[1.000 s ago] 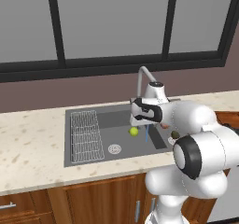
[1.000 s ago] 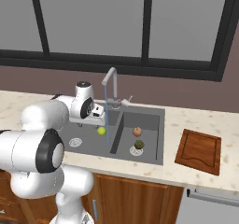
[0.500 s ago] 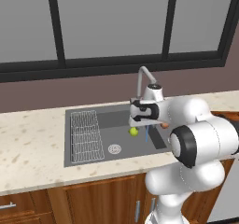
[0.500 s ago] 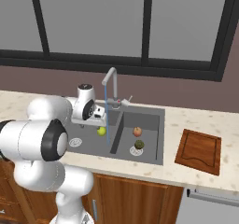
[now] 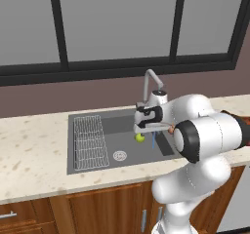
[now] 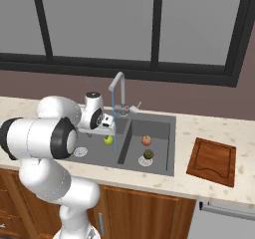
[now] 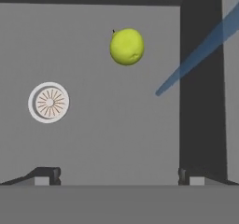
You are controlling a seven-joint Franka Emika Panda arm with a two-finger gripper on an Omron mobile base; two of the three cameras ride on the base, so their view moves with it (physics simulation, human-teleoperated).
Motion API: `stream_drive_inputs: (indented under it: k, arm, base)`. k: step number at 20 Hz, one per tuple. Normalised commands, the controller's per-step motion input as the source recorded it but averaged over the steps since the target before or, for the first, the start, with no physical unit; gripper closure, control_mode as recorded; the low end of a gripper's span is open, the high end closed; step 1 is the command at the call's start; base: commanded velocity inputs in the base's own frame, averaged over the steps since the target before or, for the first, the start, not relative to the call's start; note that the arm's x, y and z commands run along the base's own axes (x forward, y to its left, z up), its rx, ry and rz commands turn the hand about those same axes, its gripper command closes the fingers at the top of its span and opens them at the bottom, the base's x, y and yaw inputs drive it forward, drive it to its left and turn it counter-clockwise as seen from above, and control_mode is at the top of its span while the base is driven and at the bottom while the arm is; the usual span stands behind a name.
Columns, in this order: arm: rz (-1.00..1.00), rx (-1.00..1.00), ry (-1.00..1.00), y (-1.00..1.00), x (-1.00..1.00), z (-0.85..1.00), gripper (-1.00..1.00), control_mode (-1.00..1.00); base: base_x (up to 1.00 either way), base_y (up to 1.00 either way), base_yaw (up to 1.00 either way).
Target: Pick the peach, pear, kiwi from the sink and place them on the cutting board to airdry. Then turn off the sink faucet.
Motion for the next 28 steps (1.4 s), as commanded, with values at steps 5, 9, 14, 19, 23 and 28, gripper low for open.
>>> stream_drive_inputs:
  k: [5, 9, 14, 19, 23, 28]
  arm:
    - [0.00, 0.00, 0.00, 0.00, 0.25, -0.14, -1.00, -1.00]
    - [0.00, 0.00, 0.00, 0.00, 0.26, -0.15, -1.00, -1.00]
    - [0.00, 0.00, 0.00, 0.00, 0.27, -0.17, -1.00, -1.00]
    - [0.00, 0.00, 0.00, 0.00, 0.22, -0.21, -1.00, -1.00]
    - [0.00, 0.00, -0.02, 0.00, 0.18, -0.25, -1.00, -1.00]
    - [0.00, -0.03, -0.09, 0.00, 0.18, -0.25, -1.00, -1.00]
  base:
    - [0.00, 0.00, 0.00]
    - [0.00, 0.00, 0.00]
    - [0.00, 0.00, 0.00]
    - [0.00, 0.00, 0.00]
    - [0.00, 0.00, 0.00]
    - [0.00, 0.00, 0.00]
